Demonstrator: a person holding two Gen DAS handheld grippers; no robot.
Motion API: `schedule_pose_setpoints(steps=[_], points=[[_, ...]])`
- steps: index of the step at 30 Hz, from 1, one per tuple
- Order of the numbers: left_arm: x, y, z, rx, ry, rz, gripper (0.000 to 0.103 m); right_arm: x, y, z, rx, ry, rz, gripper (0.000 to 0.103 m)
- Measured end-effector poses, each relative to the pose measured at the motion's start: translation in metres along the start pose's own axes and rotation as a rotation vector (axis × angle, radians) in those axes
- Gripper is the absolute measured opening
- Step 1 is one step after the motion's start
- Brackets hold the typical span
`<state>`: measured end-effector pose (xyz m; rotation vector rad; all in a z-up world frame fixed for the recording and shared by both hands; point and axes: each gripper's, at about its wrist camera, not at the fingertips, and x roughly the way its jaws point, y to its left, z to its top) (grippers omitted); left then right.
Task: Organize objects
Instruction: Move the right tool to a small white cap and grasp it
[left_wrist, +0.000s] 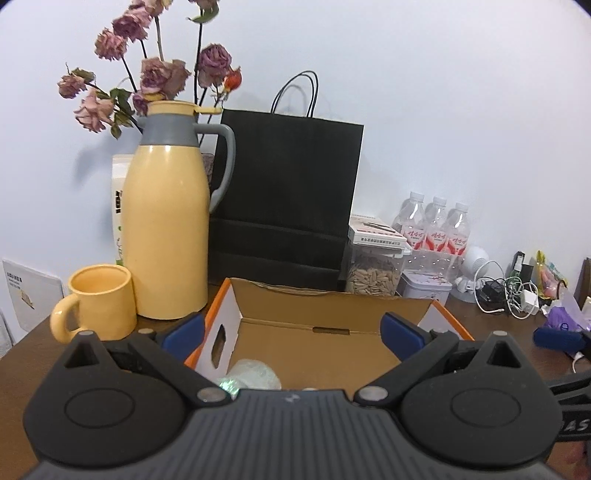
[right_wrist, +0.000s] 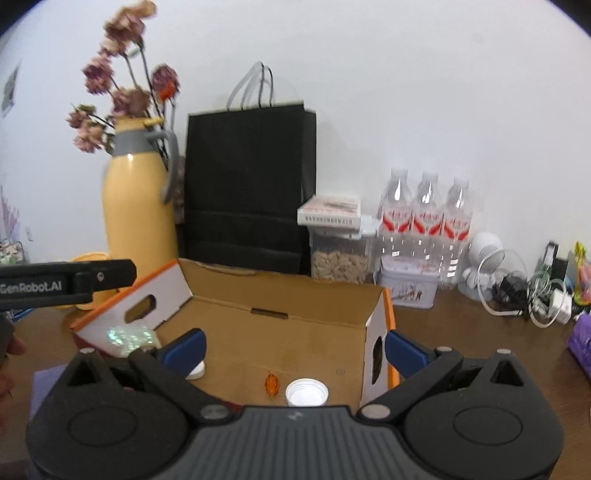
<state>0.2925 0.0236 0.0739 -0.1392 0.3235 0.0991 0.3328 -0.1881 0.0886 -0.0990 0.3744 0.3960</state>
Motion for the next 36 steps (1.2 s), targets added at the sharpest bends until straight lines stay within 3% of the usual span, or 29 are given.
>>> schedule_pose_setpoints(steps=[6,20,36], points=[[-0.038,0.004,-0.013,0.044,0.001,-0.019,0.103,-0.047,-0.001,-0.017,-0.028,-0.028,0.007,0.103],[-0.096,0.037,-0.062,0.086,0.123,0.015,0.103,-0.104,-0.018,-0.094,-0.066,0.156,-0.044,0.103],[-0.13,0.053,-0.093,0.048,0.183,0.043,0.103,-0.117,-0.039,-0.131,-0.013,0.277,-0.038,0.103]])
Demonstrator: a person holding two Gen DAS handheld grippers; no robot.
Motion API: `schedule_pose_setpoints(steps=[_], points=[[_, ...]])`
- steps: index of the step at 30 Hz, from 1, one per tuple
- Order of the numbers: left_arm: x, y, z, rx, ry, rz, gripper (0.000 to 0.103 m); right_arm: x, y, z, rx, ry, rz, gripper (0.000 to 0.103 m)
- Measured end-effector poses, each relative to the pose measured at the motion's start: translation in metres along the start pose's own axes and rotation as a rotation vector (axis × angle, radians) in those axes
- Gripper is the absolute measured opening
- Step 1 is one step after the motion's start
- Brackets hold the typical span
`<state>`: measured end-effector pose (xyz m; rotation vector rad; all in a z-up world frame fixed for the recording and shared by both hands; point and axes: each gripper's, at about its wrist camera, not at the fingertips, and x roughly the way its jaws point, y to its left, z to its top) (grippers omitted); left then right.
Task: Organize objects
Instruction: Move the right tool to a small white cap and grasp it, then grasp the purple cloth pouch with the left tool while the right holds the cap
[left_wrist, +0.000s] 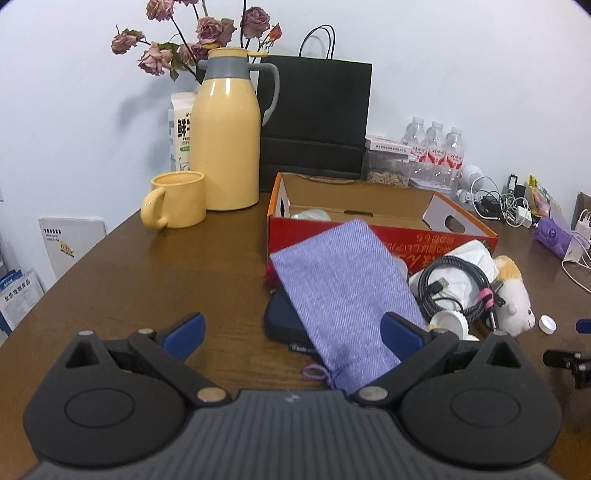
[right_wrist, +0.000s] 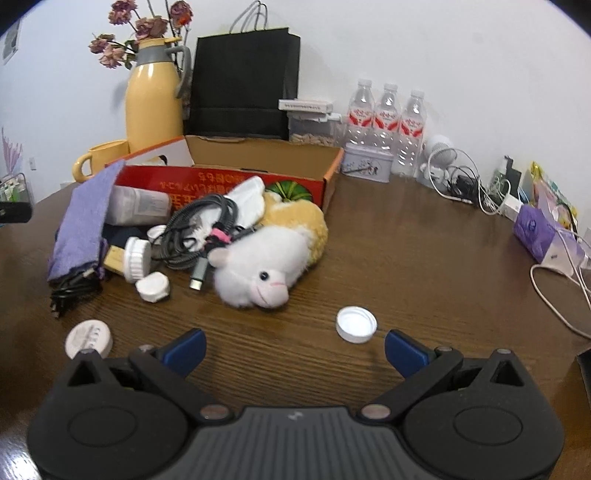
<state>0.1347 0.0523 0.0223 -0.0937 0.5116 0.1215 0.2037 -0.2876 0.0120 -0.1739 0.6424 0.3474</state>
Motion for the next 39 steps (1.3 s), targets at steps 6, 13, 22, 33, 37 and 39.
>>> schedule_pose_setpoints(steps=[6,13,22,33,37,39], points=[[-0.001,0.003,-0.006,-0.016,0.016,0.021,0.103,0.023,-0.022,0.003,0.02,0.047,-0.015,0.089],[-0.003,0.005,-0.009,-0.041,0.019,0.033,0.103,0.04,-0.039,0.015,0.067,0.042,0.011,0.037],[0.005,0.001,-0.009,-0.046,0.041,0.031,0.103,0.038,-0.032,0.011,0.033,-0.011,0.004,0.027],[0.034,-0.022,-0.001,-0.072,0.079,-0.033,0.103,0.018,-0.02,0.012,0.038,-0.151,-0.023,0.027],[0.052,-0.035,0.005,-0.078,0.101,-0.028,0.103,0.014,-0.01,0.014,0.041,-0.186,-0.008,0.027],[0.059,-0.04,0.006,-0.081,0.114,-0.029,0.103,0.012,-0.003,0.016,0.033,-0.201,0.008,0.027]])
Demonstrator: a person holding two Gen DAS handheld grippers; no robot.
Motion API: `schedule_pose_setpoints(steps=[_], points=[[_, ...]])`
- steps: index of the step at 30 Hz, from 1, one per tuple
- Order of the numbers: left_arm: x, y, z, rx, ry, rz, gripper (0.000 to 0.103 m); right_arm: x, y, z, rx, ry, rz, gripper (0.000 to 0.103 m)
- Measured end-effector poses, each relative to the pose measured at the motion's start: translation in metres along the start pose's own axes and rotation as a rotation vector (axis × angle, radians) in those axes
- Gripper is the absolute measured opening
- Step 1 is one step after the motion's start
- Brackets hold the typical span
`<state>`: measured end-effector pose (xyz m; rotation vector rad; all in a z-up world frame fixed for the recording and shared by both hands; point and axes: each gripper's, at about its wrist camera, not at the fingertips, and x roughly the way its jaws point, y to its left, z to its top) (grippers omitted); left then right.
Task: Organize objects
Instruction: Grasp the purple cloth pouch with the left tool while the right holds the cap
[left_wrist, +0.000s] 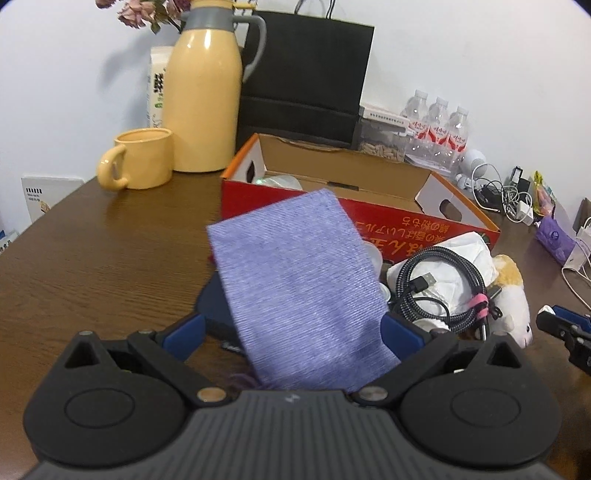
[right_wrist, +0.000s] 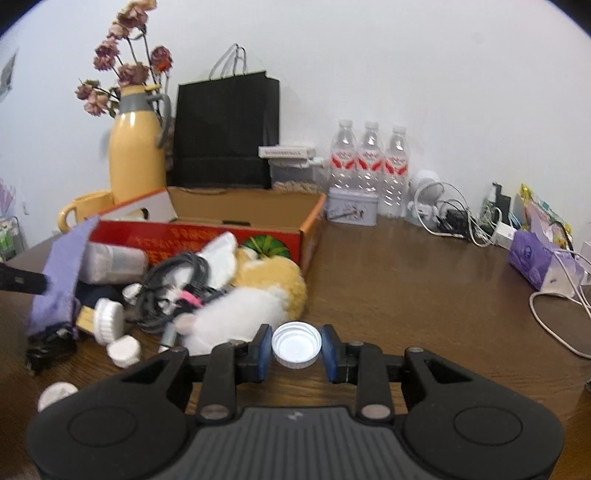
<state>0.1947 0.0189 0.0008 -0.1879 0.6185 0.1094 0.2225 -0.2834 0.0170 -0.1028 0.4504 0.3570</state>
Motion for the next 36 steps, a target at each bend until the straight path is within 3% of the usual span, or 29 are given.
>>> schedule_pose_setpoints(steps=[7,11,21,31,34,36], points=[[0.014,-0.014,-0.001,-0.007,0.009,0.008,0.103,0.005,0.026,0.0,-0.026,-0.016,0.073,0.027],[0.017,-0.015,-0.005,-0.029,-0.013,0.053,0.103,0.004,0.029,0.0,-0.03,-0.022,0.087,0.027],[0.022,-0.003,-0.013,-0.108,-0.005,0.049,0.102,0.005,0.027,-0.001,-0.025,-0.016,0.102,0.027],[0.009,0.002,-0.02,-0.123,-0.042,0.016,0.072,0.004,0.027,-0.001,-0.02,-0.018,0.092,0.027],[0.003,0.003,-0.023,-0.114,-0.06,0.006,0.056,0.003,0.028,-0.001,-0.025,-0.028,0.081,0.027],[-0.001,0.004,-0.025,-0.108,-0.067,-0.005,0.04,0.002,0.029,-0.001,-0.03,-0.029,0.073,0.027]])
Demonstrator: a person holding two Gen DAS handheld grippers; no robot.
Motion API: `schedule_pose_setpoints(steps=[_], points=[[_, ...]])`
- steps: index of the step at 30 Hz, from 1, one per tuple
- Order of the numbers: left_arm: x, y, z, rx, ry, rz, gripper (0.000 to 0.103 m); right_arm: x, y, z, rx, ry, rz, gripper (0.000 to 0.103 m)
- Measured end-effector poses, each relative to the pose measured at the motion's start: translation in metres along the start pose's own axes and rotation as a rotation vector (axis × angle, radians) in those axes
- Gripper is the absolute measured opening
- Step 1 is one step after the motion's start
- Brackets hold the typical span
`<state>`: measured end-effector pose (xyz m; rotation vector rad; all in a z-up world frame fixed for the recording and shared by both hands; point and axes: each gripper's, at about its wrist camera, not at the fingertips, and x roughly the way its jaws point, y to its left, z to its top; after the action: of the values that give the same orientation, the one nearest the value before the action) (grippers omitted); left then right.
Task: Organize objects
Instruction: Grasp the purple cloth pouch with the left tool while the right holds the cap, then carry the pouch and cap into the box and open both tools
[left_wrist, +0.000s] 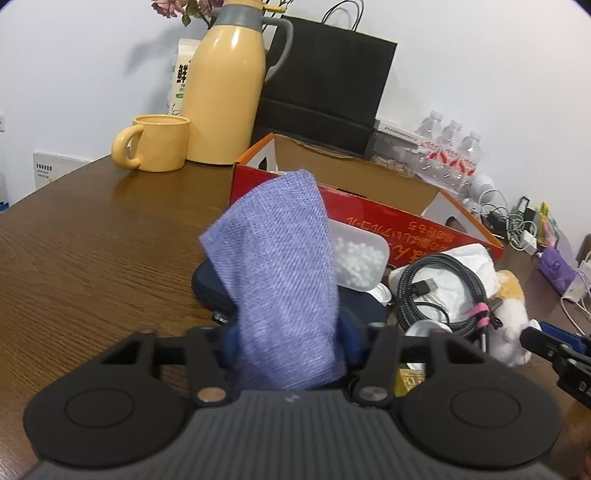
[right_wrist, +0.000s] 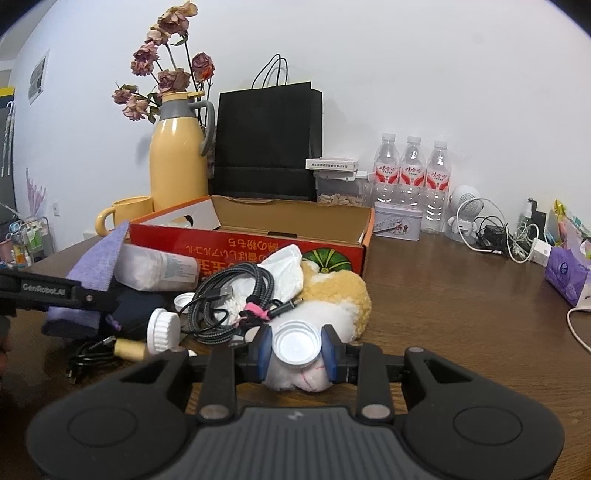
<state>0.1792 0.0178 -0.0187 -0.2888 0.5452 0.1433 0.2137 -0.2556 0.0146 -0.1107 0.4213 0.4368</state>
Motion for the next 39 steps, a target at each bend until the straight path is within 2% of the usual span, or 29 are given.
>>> schedule_pose_setpoints(steps=[3,6,15,23,30,39], points=[[-0.006,0.001,-0.001,0.017,-0.011,-0.011,0.024,0.0,0.002,0.0,-0.006,0.005,-0.008,0.027],[-0.014,0.0,-0.002,0.055,-0.028,-0.022,0.018,-0.001,0.004,-0.001,-0.015,0.005,-0.018,0.027],[-0.039,-0.012,0.02,0.178,-0.126,-0.054,0.018,-0.006,0.023,0.008,-0.068,-0.034,0.016,0.027],[-0.028,-0.044,0.062,0.261,-0.208,-0.103,0.018,0.003,0.044,0.056,-0.124,-0.134,0.036,0.027],[0.003,-0.062,0.095,0.25,-0.237,-0.119,0.018,0.044,0.052,0.107,-0.113,-0.157,0.013,0.027],[0.061,-0.069,0.138,0.21,-0.244,-0.053,0.018,0.119,0.056,0.14,-0.036,-0.098,0.015,0.027]])
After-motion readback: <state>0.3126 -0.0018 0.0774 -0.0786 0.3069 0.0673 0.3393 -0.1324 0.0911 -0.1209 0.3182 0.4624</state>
